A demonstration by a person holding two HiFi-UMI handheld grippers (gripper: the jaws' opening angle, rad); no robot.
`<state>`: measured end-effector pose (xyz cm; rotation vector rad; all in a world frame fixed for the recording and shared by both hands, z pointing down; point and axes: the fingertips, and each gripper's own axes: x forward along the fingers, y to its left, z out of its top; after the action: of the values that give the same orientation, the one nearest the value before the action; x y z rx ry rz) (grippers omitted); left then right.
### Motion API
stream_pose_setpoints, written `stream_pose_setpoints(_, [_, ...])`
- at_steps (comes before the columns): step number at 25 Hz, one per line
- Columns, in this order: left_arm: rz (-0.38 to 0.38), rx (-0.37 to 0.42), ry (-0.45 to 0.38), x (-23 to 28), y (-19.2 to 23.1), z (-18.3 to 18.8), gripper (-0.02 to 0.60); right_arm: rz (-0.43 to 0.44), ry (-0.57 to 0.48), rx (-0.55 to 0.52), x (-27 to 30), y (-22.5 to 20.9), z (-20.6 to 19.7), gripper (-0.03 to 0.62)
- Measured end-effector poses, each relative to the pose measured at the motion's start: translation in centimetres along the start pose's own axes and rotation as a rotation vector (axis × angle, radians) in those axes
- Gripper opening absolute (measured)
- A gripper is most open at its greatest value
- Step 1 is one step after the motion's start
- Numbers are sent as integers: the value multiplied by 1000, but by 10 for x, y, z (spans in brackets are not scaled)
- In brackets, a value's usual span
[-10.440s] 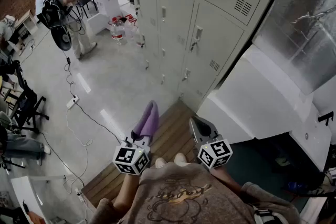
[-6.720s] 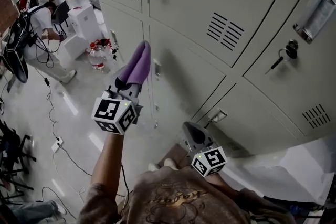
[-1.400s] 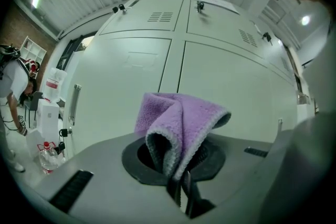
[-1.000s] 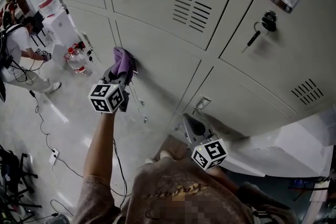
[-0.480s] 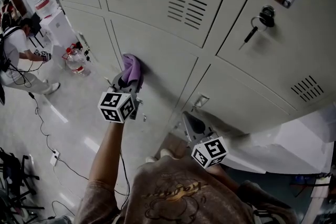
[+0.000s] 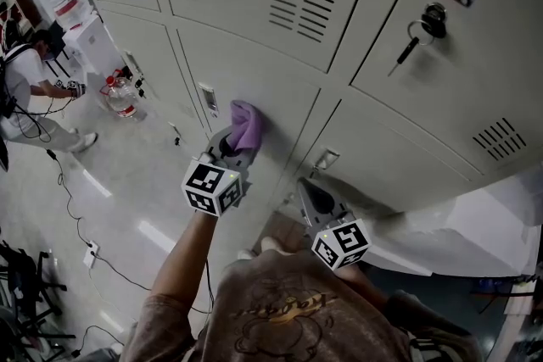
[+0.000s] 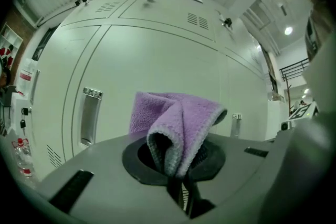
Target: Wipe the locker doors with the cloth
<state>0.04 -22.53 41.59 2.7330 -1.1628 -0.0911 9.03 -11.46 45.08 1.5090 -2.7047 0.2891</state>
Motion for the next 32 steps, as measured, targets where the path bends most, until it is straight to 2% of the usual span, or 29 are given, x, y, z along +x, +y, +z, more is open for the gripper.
stream_pose_setpoints(6, [-94,-13,13,8,-37,-7,40,-25,4,7,-7,-6,-2,-3])
stream_pose_setpoints(13, [-162,-15,21,13,-66,-9,40,-41,3,13,-11,-10,-4,-3])
stream_pose_setpoints(28, [-262,-27,26,16,-97,-17,40,-68,-4,19,-19,-16,-5,-3])
stream_pose_setpoints(32, [-305,-4,50,10,-102,-21,40,-68,-6,19,-18,-16,-4,-3])
